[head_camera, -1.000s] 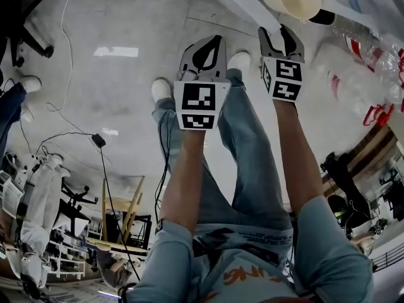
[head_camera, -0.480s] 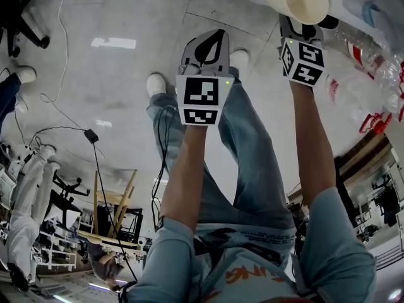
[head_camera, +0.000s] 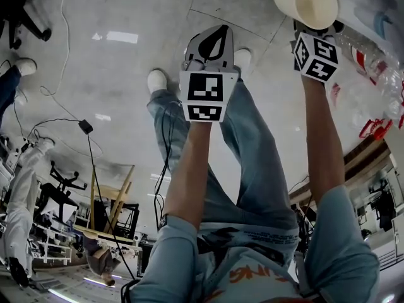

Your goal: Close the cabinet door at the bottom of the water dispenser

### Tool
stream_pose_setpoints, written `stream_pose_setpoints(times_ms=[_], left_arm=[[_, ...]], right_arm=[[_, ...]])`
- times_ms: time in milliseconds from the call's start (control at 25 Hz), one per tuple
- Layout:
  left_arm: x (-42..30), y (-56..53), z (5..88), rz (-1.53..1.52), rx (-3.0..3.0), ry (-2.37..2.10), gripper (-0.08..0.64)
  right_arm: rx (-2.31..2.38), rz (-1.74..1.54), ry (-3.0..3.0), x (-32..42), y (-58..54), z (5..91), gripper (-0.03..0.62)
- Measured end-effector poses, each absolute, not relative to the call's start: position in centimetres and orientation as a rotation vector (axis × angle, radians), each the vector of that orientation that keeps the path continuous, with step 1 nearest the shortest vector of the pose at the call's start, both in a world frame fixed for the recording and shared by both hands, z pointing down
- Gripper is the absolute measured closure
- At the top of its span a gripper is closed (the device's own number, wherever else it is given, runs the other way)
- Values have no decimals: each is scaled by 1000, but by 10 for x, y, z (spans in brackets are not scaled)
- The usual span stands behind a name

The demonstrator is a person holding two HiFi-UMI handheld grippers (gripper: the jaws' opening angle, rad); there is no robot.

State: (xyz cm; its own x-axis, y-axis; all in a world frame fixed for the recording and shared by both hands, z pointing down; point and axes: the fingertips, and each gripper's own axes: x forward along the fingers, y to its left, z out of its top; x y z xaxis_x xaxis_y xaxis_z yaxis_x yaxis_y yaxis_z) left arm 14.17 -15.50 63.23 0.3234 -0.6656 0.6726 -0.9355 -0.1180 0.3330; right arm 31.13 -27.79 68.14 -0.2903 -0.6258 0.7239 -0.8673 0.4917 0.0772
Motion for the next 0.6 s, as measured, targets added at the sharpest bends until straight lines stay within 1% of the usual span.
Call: stream_pose_setpoints(times_ms=[240,360,600], left_arm=[[140,-152,621,468,1883,-1401,549],[137,-149,619,469,1902,-1385,549],[135,-136,606,469,1950,-1351,549]], right_arm=[[1267,515,-2014,310,-264,672,410],[1300,562,-2012,308,-245,663,420],[1320,628,-2032,294,-203,648,506]])
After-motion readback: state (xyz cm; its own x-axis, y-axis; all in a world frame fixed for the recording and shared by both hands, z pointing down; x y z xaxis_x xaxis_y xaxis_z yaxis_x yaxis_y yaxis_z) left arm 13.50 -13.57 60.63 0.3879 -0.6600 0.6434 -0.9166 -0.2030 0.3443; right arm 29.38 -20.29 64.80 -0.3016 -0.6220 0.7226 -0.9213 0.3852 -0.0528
